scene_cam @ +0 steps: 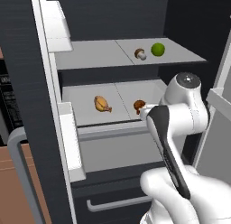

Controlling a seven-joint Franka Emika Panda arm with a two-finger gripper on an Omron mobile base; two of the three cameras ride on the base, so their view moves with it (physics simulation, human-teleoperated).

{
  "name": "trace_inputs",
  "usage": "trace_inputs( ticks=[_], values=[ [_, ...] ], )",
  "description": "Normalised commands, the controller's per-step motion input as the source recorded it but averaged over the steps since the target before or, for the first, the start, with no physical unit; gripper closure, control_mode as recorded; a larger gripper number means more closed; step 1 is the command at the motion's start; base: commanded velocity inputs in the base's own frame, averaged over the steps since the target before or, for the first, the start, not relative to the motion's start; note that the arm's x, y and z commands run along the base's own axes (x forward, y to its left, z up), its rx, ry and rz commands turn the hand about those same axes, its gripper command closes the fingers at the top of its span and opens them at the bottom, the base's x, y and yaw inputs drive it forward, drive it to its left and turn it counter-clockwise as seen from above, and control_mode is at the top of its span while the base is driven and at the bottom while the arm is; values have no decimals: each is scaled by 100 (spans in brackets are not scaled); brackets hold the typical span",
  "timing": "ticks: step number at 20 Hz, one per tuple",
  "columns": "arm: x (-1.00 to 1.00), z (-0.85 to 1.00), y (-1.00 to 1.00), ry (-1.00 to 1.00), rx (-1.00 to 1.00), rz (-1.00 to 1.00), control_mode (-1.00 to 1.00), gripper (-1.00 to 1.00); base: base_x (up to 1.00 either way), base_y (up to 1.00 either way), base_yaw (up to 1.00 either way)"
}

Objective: Gather the mushroom and lime from the fridge and place them on a tray on the dining counter. Then gather the chicken drumsticks from the fridge and place them on the other tray.

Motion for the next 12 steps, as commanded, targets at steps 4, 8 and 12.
trace_inputs(
  ticks=[4,8,12],
  values=[
    [73,0,0,0,0,-3,-100,-100,0,0,0],
    [50,0,0,0,0,0,-100,-100,0,0,0],
    [27,-1,-19,0,0,0,-100,-100,0,0,0]
  ],
)
